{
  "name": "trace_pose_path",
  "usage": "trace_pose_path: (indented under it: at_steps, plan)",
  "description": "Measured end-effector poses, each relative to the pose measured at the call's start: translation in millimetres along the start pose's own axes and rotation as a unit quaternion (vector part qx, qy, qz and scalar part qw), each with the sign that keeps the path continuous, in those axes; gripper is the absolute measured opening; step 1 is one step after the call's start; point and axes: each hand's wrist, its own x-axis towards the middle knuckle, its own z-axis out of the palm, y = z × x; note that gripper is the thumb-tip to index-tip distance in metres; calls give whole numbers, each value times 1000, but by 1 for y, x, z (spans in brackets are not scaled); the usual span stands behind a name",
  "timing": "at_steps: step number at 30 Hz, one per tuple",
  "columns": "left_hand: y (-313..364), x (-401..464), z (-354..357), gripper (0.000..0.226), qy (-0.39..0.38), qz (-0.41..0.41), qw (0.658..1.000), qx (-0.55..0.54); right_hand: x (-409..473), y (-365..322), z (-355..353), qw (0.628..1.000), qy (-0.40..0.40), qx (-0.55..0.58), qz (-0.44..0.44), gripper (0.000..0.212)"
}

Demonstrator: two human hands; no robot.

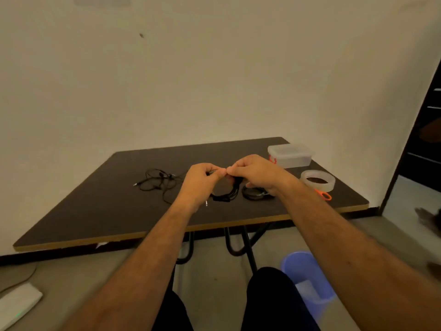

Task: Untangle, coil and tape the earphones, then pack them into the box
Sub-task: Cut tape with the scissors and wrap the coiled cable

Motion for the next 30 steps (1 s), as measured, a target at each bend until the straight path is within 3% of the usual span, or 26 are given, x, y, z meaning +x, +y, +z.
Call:
trace_pose_path:
  at_steps: [2, 6, 12, 17, 21, 26, 30]
  plan:
    - [-19, 12, 14, 20, -2, -29, 999, -30, 16, 21, 9, 1000, 11, 14, 19, 33]
    - [-54, 39, 37, 21, -2, -105, 993, -61, 49, 55, 19, 998, 58, 20, 22, 8]
    - [-82, 82, 53, 30, -19, -201, 972, -120, 103, 80, 10, 996, 55, -51, 37, 8]
    - [-92, 126, 60, 37, -8, -207, 966, -153, 144, 92, -15, 993, 84, -59, 50, 9]
    - [-100, 143, 73, 24, -35, -225, 963, -148, 164, 115, -28, 989, 84, -81, 90, 9]
    - [-105, 150, 83, 29, -48, -217, 965, -137, 171, 142, -37, 980, 95, -126, 122, 17]
    - [-100, 146, 80, 19, -54, -187, 975, -111, 172, 148, -38, 967, 101, -204, 113, 8]
